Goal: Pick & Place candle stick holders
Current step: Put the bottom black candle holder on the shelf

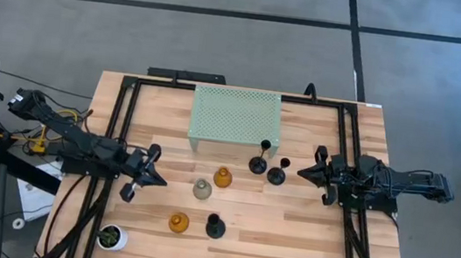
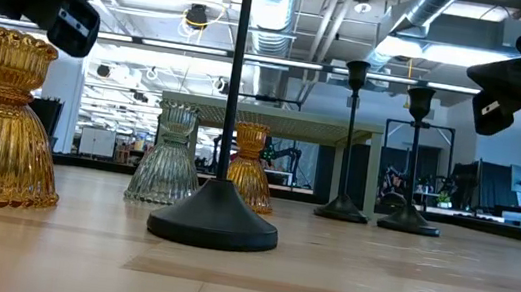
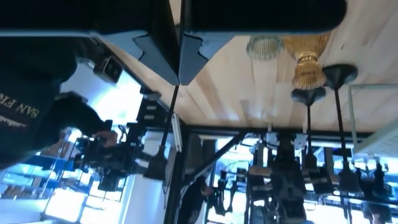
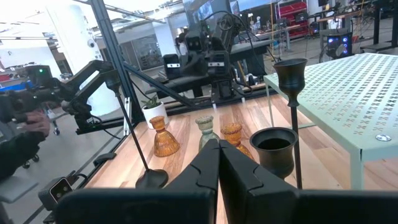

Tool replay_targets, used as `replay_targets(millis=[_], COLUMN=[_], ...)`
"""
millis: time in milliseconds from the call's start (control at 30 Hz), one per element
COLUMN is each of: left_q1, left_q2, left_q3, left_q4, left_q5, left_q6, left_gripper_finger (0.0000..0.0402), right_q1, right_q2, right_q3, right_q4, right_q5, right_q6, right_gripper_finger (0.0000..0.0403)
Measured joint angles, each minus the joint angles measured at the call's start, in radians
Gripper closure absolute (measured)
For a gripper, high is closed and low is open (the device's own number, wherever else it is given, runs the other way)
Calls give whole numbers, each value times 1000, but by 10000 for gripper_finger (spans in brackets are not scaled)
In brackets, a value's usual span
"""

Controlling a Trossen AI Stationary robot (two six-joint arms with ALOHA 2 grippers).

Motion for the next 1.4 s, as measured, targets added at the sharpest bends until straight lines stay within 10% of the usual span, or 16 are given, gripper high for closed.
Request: replay_targets(millis=[1033,1400], left_q1=[-1,-37], left_q2=[15,373], left_q3=[1,190], left_q4=[95,99], left_q5=[-40,-76], left_q6=[-8,41], left_gripper_finger=[394,394], right_q1=[10,103], right_q2=[0,1], right_q3=[14,14], right_q4=[47,44], right_q5=[-35,22], right_q6=[103,105], right_gripper_finger=[403,403])
